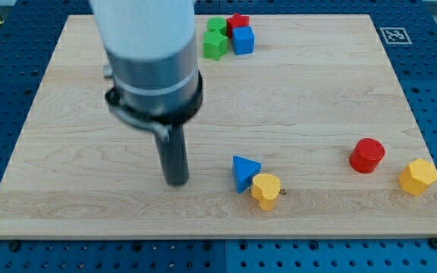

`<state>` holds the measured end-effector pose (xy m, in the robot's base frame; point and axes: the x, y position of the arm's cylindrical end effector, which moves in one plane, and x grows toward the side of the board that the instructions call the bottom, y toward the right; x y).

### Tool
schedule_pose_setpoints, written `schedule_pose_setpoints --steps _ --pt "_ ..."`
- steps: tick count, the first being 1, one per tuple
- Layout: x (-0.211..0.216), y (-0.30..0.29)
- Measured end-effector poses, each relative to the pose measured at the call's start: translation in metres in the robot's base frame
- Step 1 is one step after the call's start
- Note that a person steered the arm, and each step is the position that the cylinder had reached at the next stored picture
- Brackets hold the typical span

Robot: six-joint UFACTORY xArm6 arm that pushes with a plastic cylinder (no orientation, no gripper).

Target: Slide the yellow heart slightly to the top

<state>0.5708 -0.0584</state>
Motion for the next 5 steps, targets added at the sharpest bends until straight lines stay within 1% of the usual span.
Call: schedule_pose_setpoints --steps 1,2,4,5 --pt "0.042 0.048" --pt "0.048 0.069" --pt "0.019 0.14" --pt "0.019 0.147"
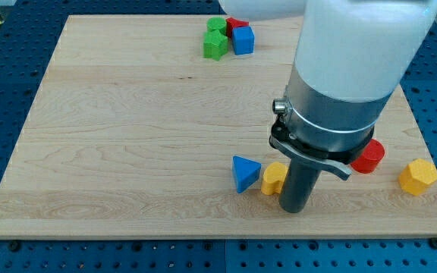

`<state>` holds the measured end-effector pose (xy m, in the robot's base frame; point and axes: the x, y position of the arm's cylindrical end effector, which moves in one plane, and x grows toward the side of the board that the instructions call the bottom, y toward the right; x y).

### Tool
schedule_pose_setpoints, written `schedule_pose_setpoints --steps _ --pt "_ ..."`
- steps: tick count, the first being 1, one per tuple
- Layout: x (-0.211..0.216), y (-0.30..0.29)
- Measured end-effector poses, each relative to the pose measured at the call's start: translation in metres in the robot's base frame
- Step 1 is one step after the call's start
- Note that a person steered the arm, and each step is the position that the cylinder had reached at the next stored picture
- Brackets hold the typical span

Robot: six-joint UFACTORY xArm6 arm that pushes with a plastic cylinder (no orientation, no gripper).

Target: Slide the yellow heart slightly to the top

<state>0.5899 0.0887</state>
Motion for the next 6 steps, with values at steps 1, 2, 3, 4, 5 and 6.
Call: schedule_pose_setpoints --steps 1,2,3,4,5,6 --pt "-0.008 -0.016" --pt "-0.044 -0.023" --pt "-0.06 -0.023" --pt "-0.06 -0.023" --pt "-0.081 -0.023" --pt "-0.091 -0.023"
